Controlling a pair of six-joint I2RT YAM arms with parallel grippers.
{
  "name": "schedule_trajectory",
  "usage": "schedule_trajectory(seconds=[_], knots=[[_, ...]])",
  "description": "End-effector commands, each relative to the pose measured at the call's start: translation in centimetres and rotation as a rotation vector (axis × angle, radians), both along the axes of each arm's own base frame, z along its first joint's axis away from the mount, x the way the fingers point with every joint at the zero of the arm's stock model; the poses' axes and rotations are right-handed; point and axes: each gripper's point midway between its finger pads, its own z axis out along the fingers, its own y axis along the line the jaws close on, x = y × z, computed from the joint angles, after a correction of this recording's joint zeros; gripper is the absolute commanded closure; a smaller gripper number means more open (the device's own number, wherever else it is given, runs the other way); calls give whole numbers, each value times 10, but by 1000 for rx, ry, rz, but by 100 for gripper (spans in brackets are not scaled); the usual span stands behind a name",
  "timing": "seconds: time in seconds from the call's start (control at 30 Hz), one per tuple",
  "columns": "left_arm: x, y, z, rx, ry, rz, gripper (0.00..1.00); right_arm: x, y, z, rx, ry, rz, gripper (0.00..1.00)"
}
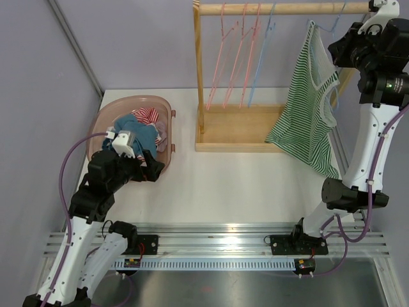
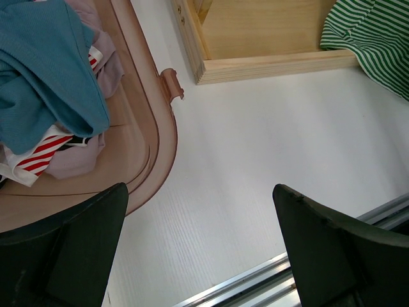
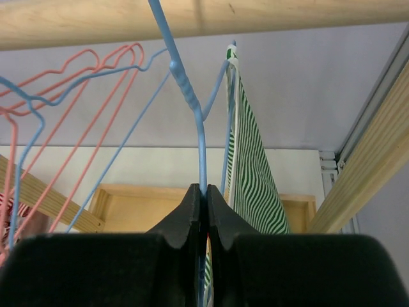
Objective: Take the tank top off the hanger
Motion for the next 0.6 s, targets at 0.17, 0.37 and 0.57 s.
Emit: schedule_trajectory(seconds=[0.17,0.37,0.57], knots=[[3,-12,50,-69,-116,-42,1,-71,33,55,81,-147,85,100],[9,-32,105,-124,-188,-85,1,-127,60,33,176,-127,154,100],[8,-56,173,-174,-293,-136,1,-195,82,17,194,-94,208,100]])
